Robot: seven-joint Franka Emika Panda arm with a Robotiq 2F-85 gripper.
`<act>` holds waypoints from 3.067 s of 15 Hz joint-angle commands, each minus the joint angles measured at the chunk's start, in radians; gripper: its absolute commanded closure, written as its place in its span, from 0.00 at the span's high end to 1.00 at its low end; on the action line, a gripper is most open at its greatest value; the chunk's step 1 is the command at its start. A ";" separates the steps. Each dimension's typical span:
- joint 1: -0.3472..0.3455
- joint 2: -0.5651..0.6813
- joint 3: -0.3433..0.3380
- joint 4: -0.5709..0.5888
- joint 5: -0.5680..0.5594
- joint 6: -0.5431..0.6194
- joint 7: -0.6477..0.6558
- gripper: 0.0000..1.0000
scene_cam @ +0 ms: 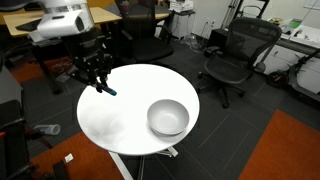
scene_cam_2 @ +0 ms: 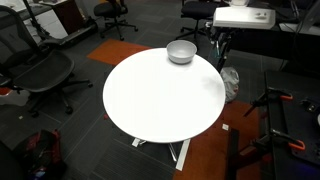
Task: Move the sharpie to the left
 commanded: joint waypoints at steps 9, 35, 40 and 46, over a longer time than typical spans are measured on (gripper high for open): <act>-0.015 0.205 -0.004 -0.019 -0.078 0.195 0.068 0.05; 0.156 0.444 -0.152 0.086 0.140 0.329 -0.027 0.88; 0.199 0.338 -0.187 0.065 0.102 0.263 -0.020 1.00; 0.170 0.154 -0.141 0.065 -0.008 0.059 -0.011 1.00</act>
